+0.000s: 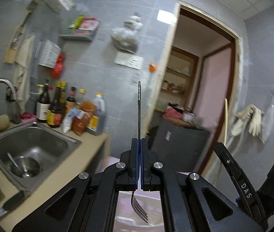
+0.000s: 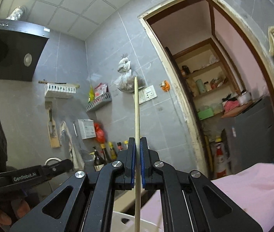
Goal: Organize utensils
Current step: 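Lift the fork and chopstick and carry them over the white caddy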
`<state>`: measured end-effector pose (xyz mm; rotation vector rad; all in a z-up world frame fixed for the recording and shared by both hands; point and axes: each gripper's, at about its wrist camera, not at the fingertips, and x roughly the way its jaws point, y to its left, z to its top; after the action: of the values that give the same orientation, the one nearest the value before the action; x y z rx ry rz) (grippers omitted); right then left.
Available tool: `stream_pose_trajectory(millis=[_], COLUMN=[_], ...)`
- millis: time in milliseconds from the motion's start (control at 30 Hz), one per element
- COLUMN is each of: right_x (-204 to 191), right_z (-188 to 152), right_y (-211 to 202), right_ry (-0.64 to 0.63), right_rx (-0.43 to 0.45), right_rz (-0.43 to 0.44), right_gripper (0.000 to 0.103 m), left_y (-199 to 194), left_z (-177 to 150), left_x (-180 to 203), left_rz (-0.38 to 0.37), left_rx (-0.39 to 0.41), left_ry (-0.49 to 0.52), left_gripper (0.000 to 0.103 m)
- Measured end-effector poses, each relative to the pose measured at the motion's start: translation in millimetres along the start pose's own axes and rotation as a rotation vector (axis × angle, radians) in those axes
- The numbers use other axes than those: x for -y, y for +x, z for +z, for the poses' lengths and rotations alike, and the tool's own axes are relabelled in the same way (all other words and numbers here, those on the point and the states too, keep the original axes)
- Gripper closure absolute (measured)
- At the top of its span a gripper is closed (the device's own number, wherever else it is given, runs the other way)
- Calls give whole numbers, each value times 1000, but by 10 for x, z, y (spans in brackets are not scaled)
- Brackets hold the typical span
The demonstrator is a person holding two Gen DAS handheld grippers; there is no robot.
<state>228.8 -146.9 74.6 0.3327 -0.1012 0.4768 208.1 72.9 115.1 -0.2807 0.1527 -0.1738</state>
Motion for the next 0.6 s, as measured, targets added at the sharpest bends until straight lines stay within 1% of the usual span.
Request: stream_pose_trajectory(millis=[167,300,400,600], right_x=[-29,-44,-59,-98], right_z=[-144,-271,-370,-538], right_y=[174,239,280,313], right_ry=[-4,-25,-47,-102], right_rx=[-8,-16,-30,-60], right_rz=[-3,-17,-36,-51], right_gripper=[100,100,100,100], left_y=[53,168,265,396], left_z=[29,-78,-190,-400], left_x=[-274,-324,-318,-291], left_rz=[81,124,140,134], left_rx=[28,28,23,-10], left_ry=[-12,4,18,38], left_gripper=[103,103,103,103])
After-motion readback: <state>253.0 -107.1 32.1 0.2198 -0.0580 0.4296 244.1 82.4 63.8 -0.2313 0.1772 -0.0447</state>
